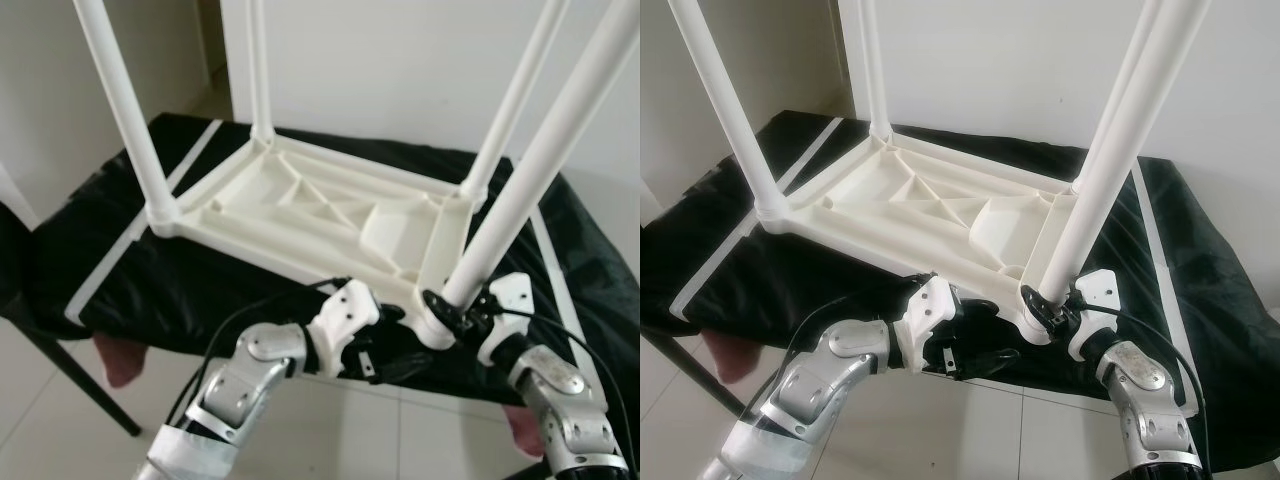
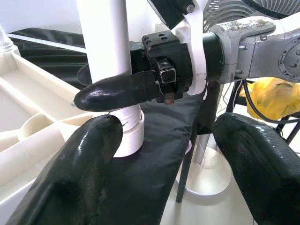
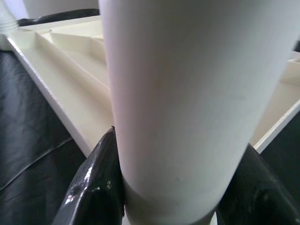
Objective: Building children table
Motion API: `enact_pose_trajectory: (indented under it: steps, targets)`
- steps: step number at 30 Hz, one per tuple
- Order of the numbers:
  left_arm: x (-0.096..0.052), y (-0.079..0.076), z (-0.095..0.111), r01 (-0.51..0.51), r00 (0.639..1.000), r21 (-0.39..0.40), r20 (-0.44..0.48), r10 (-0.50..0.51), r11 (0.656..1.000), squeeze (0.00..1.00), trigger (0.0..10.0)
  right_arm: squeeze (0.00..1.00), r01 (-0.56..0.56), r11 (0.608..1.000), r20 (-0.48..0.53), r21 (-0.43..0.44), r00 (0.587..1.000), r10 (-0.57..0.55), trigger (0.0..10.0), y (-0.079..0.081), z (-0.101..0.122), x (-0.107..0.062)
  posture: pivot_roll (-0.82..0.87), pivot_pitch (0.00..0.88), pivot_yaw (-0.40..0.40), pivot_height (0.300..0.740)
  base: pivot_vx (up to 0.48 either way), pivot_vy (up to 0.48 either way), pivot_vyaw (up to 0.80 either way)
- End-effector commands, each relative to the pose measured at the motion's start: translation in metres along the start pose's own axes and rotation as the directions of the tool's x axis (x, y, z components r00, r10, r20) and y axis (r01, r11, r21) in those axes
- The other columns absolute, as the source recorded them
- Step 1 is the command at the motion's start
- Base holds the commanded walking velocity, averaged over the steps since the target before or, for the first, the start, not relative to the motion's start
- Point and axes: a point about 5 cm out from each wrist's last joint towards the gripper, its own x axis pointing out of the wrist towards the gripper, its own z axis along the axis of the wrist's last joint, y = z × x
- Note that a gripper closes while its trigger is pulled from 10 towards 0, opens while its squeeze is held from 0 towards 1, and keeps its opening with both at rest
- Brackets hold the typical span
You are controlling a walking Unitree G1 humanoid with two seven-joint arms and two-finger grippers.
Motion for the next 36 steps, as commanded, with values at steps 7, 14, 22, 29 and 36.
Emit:
enact_pose_trajectory:
  steps: [7,14,22,29,36]
  targets:
    - [0.001,-0.003,0.001,0.014,1.000,-0.004,0.002,-0.014,1.000,0.00,10.0,0.00,0.261,0.965,-0.040,-0.025,0.964,-0.262,10.0,0.000,-0.008,-0.003,-0.01,0.000,-0.035,0.740,0.000,0.000,0.00]
    - [0.003,-0.003,0.001,0.015,1.000,-0.004,0.006,-0.015,1.000,0.00,10.0,0.00,0.512,0.857,-0.093,0.063,0.858,-0.506,10.0,0.014,-0.014,-0.001,-0.01,0.000,-0.040,0.740,0.000,0.000,0.00]
    - [0.001,-0.003,0.001,0.008,1.000,-0.004,0.006,-0.008,1.000,0.00,10.0,0.00,0.667,0.736,-0.132,0.114,0.744,-0.654,10.0,0.026,-0.018,0.002,0.00,0.000,-0.041,0.740,0.000,0.000,0.00]
    - [0.002,-0.004,0.001,0.015,1.000,-0.006,0.008,-0.015,1.000,0.00,10.0,0.00,0.693,0.707,-0.133,0.142,0.721,-0.680,10.0,0.039,-0.012,0.007,-0.01,0.000,-0.034,0.740,0.000,0.000,0.00]
    - [0.003,-0.004,0.002,0.020,1.000,-0.007,0.012,-0.020,1.000,0.00,10.0,1.00,0.703,0.696,-0.116,0.144,0.711,-0.694,10.0,0.038,-0.008,0.005,-0.01,0.000,-0.037,0.740,0.000,0.000,0.00]
